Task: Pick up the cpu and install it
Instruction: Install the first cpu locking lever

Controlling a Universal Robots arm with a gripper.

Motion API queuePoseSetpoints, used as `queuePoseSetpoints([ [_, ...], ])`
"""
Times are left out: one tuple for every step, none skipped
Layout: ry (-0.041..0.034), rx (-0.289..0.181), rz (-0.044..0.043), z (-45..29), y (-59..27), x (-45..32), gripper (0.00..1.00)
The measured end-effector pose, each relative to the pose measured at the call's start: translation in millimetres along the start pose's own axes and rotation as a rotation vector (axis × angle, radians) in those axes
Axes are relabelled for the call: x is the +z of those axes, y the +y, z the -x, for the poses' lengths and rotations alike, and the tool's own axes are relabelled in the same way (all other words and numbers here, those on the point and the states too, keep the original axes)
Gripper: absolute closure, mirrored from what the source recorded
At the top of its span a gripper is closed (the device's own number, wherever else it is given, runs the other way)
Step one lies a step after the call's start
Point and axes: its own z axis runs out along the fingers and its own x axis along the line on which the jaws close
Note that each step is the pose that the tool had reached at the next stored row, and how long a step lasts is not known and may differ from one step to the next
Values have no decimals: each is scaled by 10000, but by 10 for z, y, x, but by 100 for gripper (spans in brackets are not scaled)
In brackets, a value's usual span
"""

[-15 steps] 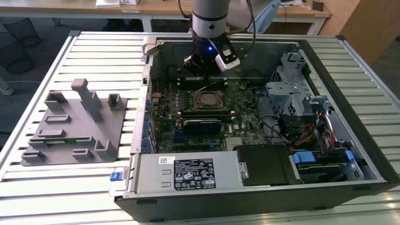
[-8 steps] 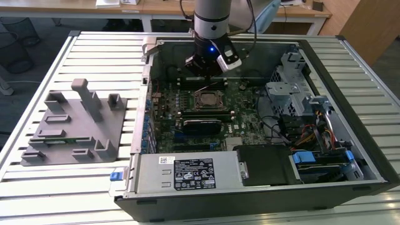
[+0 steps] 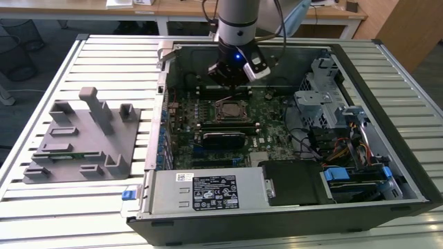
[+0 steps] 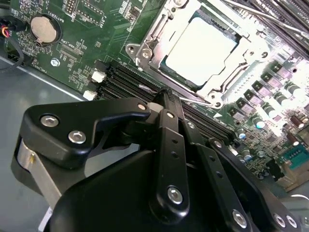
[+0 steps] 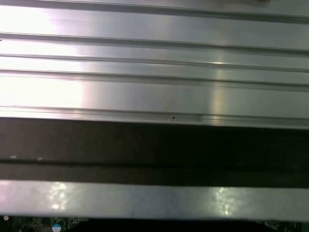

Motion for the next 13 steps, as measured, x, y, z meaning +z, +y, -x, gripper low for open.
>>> queuePoseSetpoints([
  [0, -2, 0, 5, -1, 5, 89],
  [1, -4, 0, 10, -1, 11, 89],
  [1, -5, 0, 14, -2, 17, 89],
  [1, -6, -1, 19, -2, 22, 89],
  [1, -8, -1, 24, -3, 28, 89],
  [1, -8, -1, 29, -3, 33, 89],
  [1, -9, 0, 34, -3, 38, 89],
  [1, -10, 0, 40, -4, 42, 89],
  [1, -10, 0, 45, -4, 47, 89],
  [1, -11, 0, 51, -5, 51, 89],
  [1, -11, 0, 57, -5, 55, 89],
  [1, -12, 0, 63, -5, 59, 89],
  [1, -12, 0, 69, -6, 62, 89],
])
